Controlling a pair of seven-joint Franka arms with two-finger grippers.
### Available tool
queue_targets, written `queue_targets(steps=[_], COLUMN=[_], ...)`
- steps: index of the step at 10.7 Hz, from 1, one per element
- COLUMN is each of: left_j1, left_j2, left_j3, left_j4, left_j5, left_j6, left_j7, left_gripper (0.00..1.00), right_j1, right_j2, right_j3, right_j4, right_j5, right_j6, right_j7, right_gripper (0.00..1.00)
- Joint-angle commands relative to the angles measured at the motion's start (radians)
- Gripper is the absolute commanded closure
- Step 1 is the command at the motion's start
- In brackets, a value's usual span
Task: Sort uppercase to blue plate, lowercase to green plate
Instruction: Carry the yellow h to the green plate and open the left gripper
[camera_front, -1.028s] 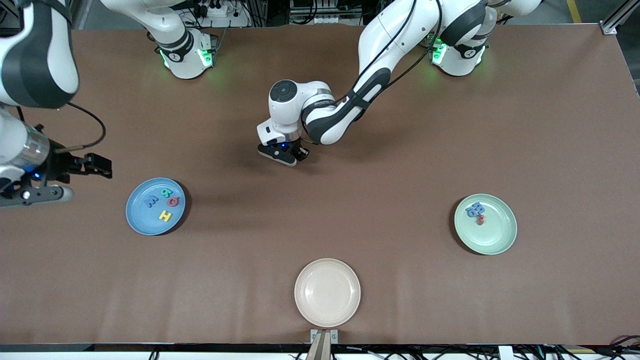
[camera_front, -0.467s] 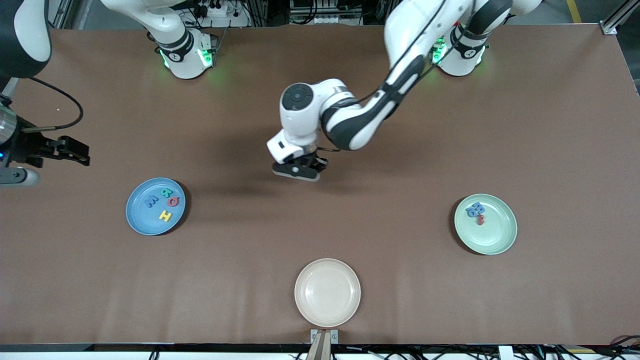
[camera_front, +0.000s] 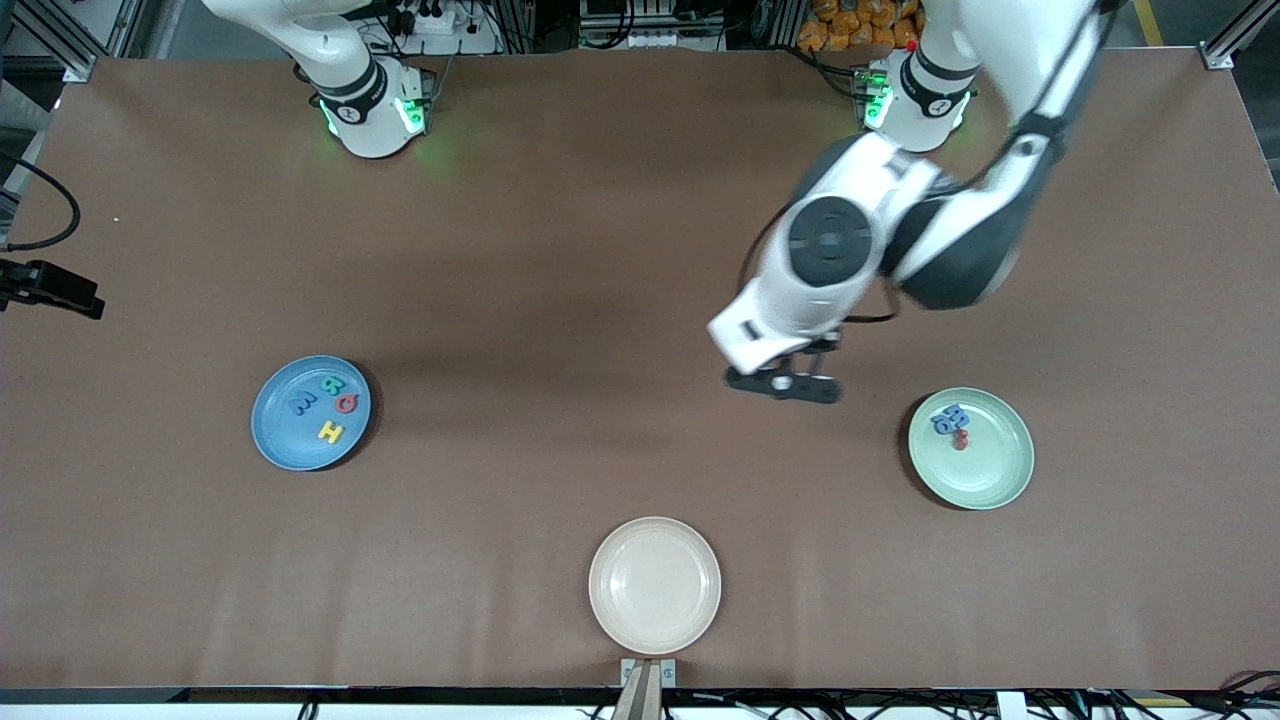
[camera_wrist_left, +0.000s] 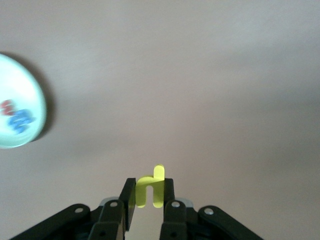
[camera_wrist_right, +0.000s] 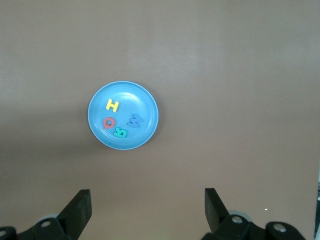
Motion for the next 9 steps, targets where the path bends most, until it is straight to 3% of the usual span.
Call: queue_targets(steps=[1,2,4,5,6,7,9], left_j1=[0.175,0.238,0.263,0.264,0.27,0.274,0.278], left_j2=[-0.148,-0.157,-0.155,-0.153,-0.153,-0.154,-0.138], left_j3=[-0.033,-0.028,0.034,0.059,0.126,0.18,0.29], left_j4=[-0.213,-0.247,-0.279,-0.311,-0.363,-0.431,-0.54], left_j5=[-0.011,-0.007,0.057,0.065,0.054,0.036,-0.046], left_j6=[-0.019,-0.019,-0.014,0.012,0.076,0.193,0.39], left_j7=[0.199,0.291,0.357,0.364,0.412,0.521,0.661], left_gripper=[1.0,1.0,1.0,1.0,1.0,1.0,1.0], right_j1=[0.001,0.004,-0.01,-0.051,-0.126,-0.158,-0.159], right_j2=[-0.027,-0.033,-0.035,-0.044,-0.046,-0.046,-0.049], right_j3=[0.008,0.011,0.019,0.08,0.182,0.247,0.258], right_j4=[0.008,0.008,0.023,0.025,0.031,0.031,0.033], right_j5=[0.009,0.005,0.02,0.018,0.014,0.0,0.017], right_j6=[-0.017,-0.006,-0.01,-0.01,-0.004,-0.004,-0.001], right_j7=[0.029,0.029,0.029,0.03,0.036,0.061,0.101], right_gripper=[0.0,0.0,0.0,0.0,0.0,0.0,0.0])
